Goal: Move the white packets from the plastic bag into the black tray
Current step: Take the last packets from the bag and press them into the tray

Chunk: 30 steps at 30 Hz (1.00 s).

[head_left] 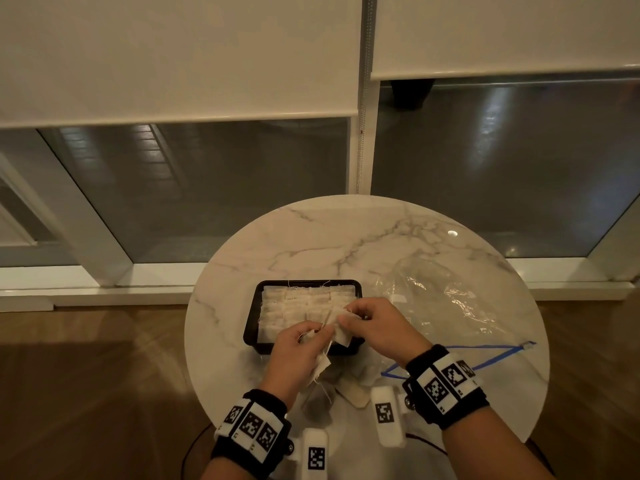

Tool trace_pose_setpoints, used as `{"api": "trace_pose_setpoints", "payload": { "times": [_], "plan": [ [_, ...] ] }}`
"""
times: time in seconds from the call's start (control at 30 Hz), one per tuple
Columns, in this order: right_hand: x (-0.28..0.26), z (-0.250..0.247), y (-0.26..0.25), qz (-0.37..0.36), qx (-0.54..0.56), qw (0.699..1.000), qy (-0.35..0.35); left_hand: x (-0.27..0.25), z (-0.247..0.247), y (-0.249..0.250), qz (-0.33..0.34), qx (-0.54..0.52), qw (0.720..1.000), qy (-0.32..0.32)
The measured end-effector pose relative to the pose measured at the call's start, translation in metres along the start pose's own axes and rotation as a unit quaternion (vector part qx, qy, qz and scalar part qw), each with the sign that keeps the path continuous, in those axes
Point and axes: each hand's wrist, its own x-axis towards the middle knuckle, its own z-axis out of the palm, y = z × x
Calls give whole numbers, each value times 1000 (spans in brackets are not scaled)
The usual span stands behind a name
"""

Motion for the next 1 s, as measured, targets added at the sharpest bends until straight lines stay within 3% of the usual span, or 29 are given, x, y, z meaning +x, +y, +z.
{"api": "trace_pose_setpoints", "payload": {
  "times": [0.2,0.4,0.7,1.0],
  "plan": [
    [18,-15,-14,-18,-104,994,-27,6,-2,2,-8,-20,999,50],
    [48,-31,-16,20,-183,983,-2,8,-9,-6,-47,-39,993,105],
    [90,-20,-19,49,-410,907,-82,10,-1,-12,-45,-32,990,133],
    [106,0,-19,65,-537,819,-194,11,0,-13,-38,-33,989,136]
  ]
}}
